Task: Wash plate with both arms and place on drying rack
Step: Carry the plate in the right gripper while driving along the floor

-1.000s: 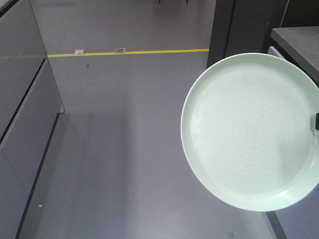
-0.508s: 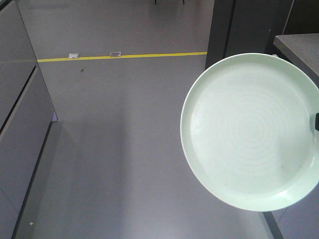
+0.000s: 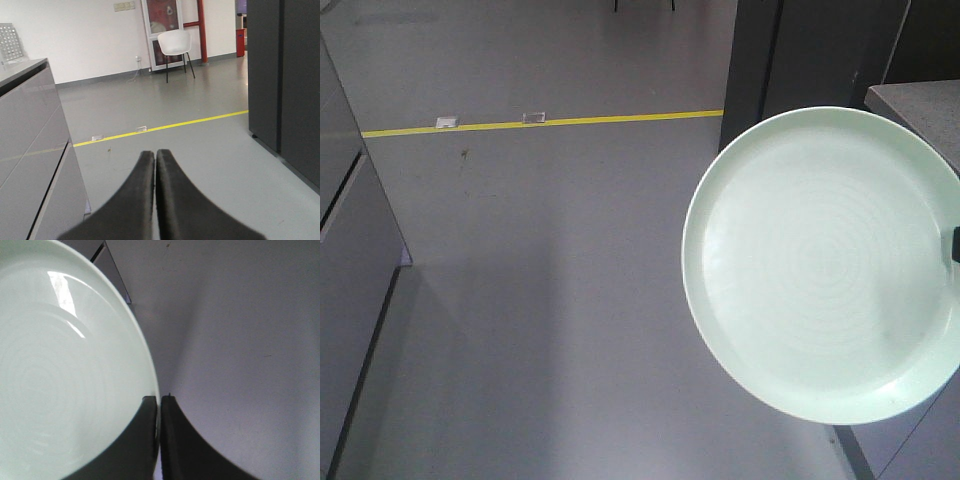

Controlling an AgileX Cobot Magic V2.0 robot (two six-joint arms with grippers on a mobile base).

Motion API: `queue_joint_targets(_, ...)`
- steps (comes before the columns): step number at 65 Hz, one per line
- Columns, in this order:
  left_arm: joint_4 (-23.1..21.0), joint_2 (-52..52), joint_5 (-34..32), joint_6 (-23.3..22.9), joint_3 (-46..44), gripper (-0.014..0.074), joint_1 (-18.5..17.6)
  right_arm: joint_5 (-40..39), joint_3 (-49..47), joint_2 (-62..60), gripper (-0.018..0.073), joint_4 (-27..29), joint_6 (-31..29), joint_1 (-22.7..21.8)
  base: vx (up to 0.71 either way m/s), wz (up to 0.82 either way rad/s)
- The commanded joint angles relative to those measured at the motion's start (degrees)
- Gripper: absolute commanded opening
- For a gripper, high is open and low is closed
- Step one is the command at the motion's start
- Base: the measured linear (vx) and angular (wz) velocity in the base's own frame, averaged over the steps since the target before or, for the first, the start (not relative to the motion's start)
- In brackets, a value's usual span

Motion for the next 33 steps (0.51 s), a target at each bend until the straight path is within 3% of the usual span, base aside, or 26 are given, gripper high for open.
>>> queue_joint_targets(1, -0.5, -0.9, -4.3, -0.1, 1.0, -0.0006, -0.3, -2.4, -1.4, -0.3, -0.0011, 3.2, -0.2, -0.3, 0.17, -0.13)
queue_joint_targets(33, -0.5, -0.9, -4.3, -0.1, 1.0, -0.0006, -0.3, -2.4, -1.4, -0.3, -0.0011, 3.2, -0.2, -0.3, 0.14, -0.22)
